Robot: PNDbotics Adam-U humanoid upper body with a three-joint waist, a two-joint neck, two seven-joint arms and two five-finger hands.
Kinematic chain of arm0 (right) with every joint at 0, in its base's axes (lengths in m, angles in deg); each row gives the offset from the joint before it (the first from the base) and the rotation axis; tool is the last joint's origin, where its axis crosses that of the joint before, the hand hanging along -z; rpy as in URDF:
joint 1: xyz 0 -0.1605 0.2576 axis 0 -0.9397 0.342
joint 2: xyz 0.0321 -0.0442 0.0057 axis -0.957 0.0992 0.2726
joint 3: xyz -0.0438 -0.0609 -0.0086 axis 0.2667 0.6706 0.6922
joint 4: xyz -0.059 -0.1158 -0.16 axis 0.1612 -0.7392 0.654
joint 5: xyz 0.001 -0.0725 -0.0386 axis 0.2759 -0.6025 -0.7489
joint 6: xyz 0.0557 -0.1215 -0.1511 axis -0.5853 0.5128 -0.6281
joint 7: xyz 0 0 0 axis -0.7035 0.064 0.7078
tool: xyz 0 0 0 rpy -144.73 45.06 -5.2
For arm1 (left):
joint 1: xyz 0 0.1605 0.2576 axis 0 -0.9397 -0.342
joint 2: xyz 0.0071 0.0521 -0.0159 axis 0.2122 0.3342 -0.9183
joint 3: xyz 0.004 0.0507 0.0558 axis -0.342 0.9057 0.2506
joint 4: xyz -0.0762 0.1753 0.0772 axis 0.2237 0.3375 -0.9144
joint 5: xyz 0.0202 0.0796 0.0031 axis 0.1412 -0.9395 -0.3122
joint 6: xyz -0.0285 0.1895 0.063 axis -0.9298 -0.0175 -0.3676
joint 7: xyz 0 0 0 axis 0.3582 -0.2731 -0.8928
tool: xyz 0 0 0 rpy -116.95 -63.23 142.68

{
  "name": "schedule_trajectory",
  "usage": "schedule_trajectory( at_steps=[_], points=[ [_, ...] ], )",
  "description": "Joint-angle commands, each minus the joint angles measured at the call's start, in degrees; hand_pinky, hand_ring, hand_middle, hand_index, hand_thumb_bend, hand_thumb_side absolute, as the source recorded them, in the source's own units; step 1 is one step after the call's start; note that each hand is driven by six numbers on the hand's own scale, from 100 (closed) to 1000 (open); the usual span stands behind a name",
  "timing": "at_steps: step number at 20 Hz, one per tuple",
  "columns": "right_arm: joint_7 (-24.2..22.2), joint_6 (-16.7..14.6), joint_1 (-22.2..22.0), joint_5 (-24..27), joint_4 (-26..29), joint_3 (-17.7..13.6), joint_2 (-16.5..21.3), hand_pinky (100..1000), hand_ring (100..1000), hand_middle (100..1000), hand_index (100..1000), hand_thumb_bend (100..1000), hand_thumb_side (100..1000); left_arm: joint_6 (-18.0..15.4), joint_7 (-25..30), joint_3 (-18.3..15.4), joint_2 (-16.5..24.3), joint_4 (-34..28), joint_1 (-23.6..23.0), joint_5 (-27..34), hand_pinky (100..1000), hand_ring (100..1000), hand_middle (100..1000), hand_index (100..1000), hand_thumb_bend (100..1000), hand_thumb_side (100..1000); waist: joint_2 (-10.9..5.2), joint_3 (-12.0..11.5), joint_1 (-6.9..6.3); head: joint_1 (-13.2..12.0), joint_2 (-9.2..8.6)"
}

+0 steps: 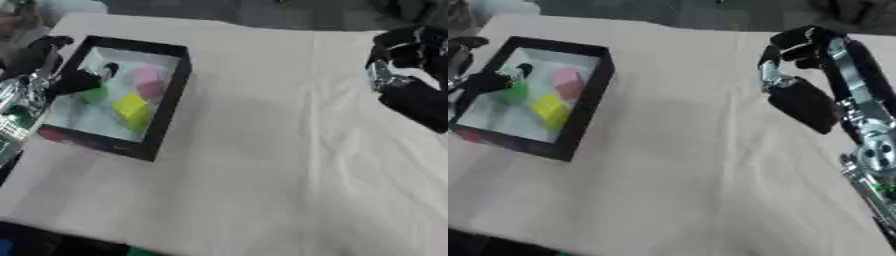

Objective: Pick up the objects with one hand, pass them to the other hand, and then place them into the box on the other side of the table.

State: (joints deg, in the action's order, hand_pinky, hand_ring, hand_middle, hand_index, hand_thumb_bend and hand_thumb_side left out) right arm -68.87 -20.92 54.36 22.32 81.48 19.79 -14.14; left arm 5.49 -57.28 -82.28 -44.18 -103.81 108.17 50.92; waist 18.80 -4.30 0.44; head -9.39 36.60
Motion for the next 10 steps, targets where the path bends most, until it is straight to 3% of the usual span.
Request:
schedule_trajectory(
  at_steps=[1,3,4,6,7,10],
  points=[
    [0.39,-0.16,0.56,0.39,1.20,-0.83,1.36,786,735,686,701,100,386,0.27,-0.21,-1.36,1.13,-0.55,0.79,-0.63,908,893,886,931,525,638,-2.44,-0.02,0.47,0.21,-0.60],
    [0.56,-0.28,0.50,0.37,1.20,-0.97,1.37,786,735,687,701,100,384,0.40,-0.79,-1.77,0.94,-1.14,0.76,-0.19,897,884,884,913,496,627,-2.49,-0.01,0.42,0.42,-0.60],
    [0.73,-0.36,0.45,0.36,1.20,-1.08,1.39,786,736,688,702,100,381,0.42,-1.32,-2.05,0.74,-1.61,0.73,0.40,891,880,885,900,426,609,-2.50,-0.01,0.39,0.61,-0.61],
    [1.24,-0.57,0.37,-0.02,1.20,-1.45,1.48,788,738,692,704,100,379,-0.23,-2.85,-2.76,0.10,-3.06,0.61,3.15,884,875,889,890,278,656,-2.52,-0.02,0.33,0.99,-0.62],
    [1.54,-0.62,0.31,-0.37,1.20,-1.69,1.54,789,740,695,707,100,379,-0.67,-4.01,-3.26,-0.25,-3.71,0.52,5.19,869,868,893,879,100,773,-2.54,-0.02,0.30,1.15,-0.62],
    [3.14,-0.58,-0.06,-1.23,1.20,-2.86,1.70,793,745,701,708,100,385,-2.45,-10.17,-4.81,-1.29,-5.74,0.06,12.74,849,861,901,869,100,715,-2.53,0.04,0.23,1.69,-0.73]
  ],
)
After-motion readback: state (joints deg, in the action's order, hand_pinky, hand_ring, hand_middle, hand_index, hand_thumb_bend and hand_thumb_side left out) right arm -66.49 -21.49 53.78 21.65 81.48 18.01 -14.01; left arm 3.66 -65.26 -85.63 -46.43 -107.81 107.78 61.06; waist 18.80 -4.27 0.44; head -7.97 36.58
